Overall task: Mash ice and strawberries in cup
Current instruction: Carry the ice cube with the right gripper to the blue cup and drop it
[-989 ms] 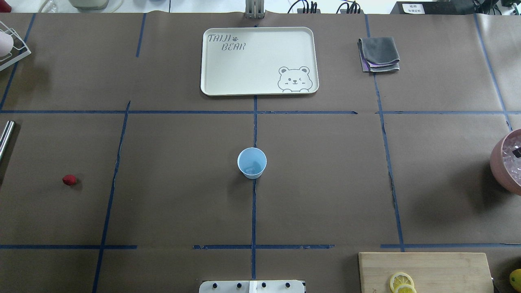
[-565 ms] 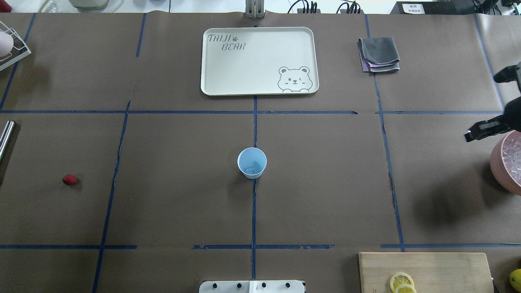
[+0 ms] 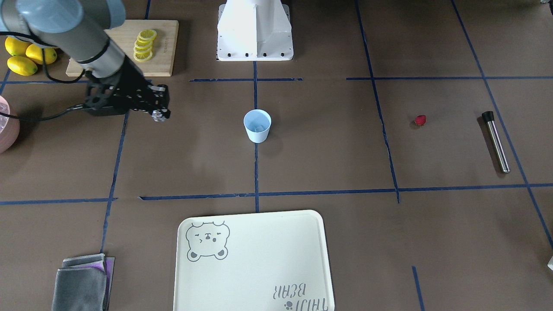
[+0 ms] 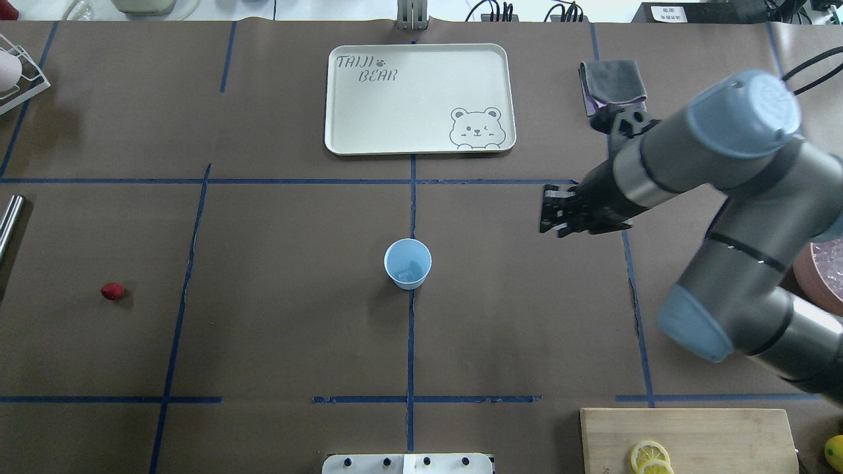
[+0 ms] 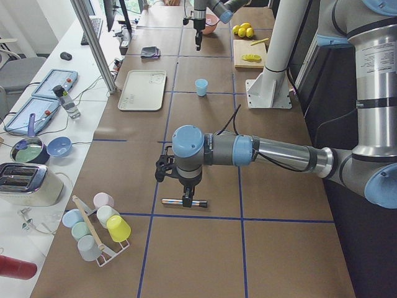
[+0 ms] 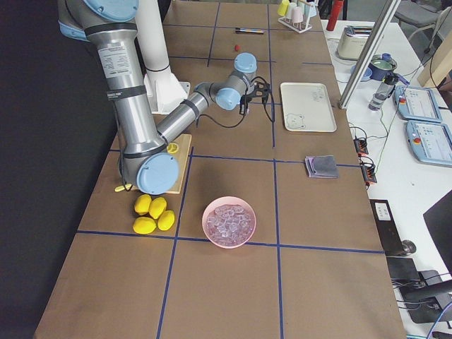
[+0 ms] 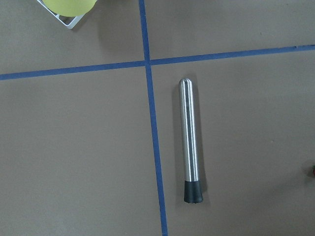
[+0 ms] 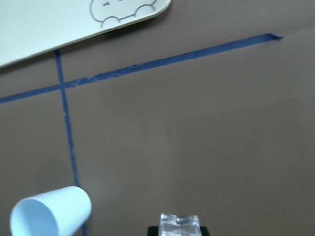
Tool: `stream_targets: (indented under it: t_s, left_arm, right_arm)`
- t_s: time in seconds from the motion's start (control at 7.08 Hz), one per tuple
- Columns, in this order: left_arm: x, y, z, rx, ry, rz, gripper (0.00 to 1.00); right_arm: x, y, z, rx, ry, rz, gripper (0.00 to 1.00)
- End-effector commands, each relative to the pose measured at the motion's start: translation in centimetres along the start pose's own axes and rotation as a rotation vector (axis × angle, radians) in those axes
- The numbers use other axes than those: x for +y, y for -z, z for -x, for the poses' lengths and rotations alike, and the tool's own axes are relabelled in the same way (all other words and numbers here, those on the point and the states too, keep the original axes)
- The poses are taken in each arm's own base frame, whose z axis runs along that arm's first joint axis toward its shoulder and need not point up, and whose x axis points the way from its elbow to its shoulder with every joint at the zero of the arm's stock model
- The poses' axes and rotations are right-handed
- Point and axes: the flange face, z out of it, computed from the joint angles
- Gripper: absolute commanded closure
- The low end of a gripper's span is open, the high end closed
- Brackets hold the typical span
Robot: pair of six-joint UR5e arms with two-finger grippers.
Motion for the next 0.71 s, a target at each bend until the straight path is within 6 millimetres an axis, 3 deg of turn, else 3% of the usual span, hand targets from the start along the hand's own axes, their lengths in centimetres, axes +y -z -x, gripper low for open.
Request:
stream_targets:
  t_s: [0.0,0.14,0.28,0.42,0.57]
  left_arm:
    - [0.0,-0.1,0.1,0.0,0.002,0.002,0.0]
    - [0.0,-0.1,0.1,0.0,0.002,0.002,0.0]
    - [0.0,-0.1,0.1,0.0,0.002,0.002,0.0]
    - [0.0,-0.1,0.1,0.0,0.002,0.002,0.0]
    - [0.0,-0.1,0.1,0.0,0.002,0.002,0.0]
  right_arm:
    - [4.3,-4.9,9.8,-0.037,-0.142,-0.032,1.0]
    - [5.9,-6.8,12.3,-0.038,-0.161,-0.049,1.0]
    - [6.1,-8.3,15.5,-0.042,-0.192,-0.06,0.99]
    - [6.6,-9.4,16.6,-0.037,-0.193,-0.065,0.98]
    - [7.2,-9.9,16.5,-0.033,-0.187,-0.064,0.91]
